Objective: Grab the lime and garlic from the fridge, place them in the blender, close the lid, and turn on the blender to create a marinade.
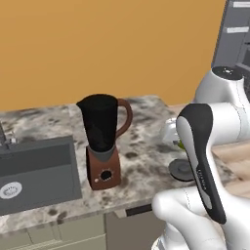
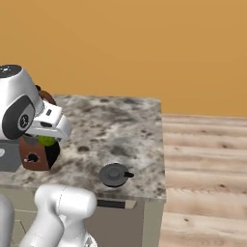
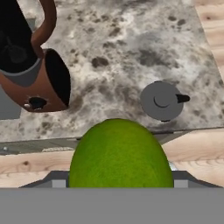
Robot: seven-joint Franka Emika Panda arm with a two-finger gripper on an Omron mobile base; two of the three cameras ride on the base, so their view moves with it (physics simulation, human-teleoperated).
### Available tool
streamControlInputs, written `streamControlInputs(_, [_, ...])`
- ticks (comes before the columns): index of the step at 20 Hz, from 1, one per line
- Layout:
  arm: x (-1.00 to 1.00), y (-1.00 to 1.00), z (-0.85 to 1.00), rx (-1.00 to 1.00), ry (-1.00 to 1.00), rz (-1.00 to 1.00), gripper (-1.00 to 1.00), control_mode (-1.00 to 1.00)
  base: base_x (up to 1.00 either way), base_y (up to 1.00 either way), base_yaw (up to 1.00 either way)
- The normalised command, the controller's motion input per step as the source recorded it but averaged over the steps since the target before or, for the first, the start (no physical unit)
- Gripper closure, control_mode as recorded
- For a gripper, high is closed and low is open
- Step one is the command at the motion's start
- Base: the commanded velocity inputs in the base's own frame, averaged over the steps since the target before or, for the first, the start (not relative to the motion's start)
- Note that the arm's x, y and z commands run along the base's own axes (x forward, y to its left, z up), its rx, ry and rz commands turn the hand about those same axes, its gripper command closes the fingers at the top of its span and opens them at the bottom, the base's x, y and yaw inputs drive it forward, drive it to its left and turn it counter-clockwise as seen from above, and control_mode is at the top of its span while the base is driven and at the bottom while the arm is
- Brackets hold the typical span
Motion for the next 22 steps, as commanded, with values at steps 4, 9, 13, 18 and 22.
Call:
streamControlInputs(4, [0.0,0.0,0.0,0.0,0.0,0.0,1.0,1.0,0.0,0.05,0.21])
streamControlInputs(9, [0.0,0.0,0.0,0.0,0.0,0.0,1.0,1.0,0.0,0.13,0.18])
streamControlInputs(13, [0.0,0.0,0.0,0.0,0.0,0.0,1.0,1.0,-0.01,0.39,0.07])
streamControlInputs(18, [0.0,0.0,0.0,0.0,0.0,0.0,1.0,1.0,0.0,0.45,0.03])
streamControlInputs(22, [0.01,0.11,0.72,0.0,-0.07,0.0,1.0,-1.0,0.0,0.0,0.0])
